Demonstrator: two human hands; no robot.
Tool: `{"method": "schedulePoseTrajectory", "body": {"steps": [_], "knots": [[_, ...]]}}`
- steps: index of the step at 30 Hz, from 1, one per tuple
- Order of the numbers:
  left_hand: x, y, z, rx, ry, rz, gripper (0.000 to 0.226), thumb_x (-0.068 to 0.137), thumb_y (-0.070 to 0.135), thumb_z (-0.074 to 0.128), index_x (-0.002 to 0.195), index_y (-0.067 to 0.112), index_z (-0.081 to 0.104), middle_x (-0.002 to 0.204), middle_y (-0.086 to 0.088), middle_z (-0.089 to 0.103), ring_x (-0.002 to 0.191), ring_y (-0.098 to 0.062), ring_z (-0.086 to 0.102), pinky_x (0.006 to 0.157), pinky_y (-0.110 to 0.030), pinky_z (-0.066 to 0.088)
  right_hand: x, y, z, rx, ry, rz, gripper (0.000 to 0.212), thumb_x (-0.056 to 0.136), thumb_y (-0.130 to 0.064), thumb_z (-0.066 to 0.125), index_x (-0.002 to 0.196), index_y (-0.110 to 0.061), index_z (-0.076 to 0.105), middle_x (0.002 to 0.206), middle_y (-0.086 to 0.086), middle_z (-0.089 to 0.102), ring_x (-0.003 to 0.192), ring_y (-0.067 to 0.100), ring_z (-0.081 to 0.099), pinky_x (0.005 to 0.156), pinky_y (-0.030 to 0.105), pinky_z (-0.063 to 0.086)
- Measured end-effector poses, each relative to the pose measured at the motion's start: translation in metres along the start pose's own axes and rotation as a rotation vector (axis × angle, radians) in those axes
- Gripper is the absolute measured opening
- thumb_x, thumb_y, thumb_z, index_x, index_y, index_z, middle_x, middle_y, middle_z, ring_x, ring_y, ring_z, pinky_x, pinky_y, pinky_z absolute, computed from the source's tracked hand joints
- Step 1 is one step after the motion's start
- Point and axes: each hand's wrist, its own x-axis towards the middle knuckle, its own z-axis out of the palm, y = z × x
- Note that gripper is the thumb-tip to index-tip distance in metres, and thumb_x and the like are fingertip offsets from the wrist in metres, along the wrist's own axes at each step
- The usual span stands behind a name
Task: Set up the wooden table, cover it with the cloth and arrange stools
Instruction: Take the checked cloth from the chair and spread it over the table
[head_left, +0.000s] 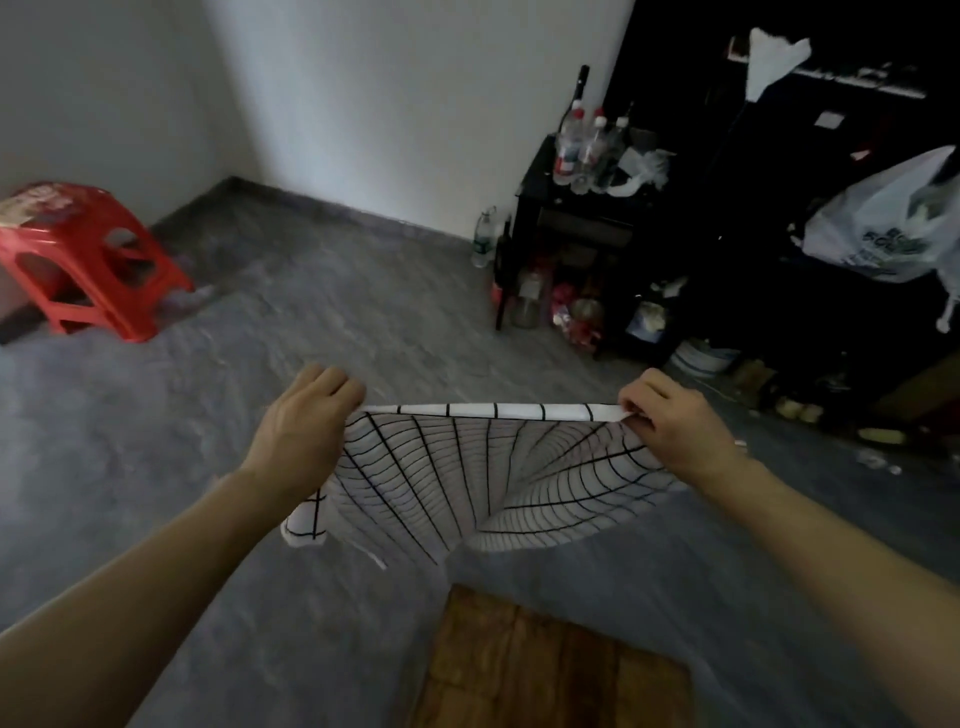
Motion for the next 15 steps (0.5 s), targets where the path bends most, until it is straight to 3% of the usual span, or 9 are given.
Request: {"method": "schedulePoseTrajectory", "body": {"steps": [5,15], "knots": [[0.016,0.041,0.02,-0.064,-0.03,0.129,0.023,0.068,-0.011,0.056,0.081,0.008,0.057,0.08,-0.006,0.053,0.077,-0.026,0.044,0.052,-0.043,0.046,-0.057,0.026,-0.026,-0.024,-0.121,0.049,0.034,0.059,0.01,0.086,0.078,-0.004,0.062,0.078,0.01,0.058,0.052,0.03,0.055,0.043,0.033,0.046],[0.007,0.162,0.05,-0.126,-0.138,0.392,0.032,0.065,-0.014,0.059,0.085,0.012,0.058,0.084,-0.003,0.052,0.081,-0.021,0.042,0.058,-0.031,0.04,-0.197,0.053,-0.089,-0.115,-0.196,0.249,0.04,0.049,0.014,0.084,0.075,-0.007,0.063,0.074,0.006,0.059,0.05,0.028,0.055,0.037,0.034,0.044]]}}
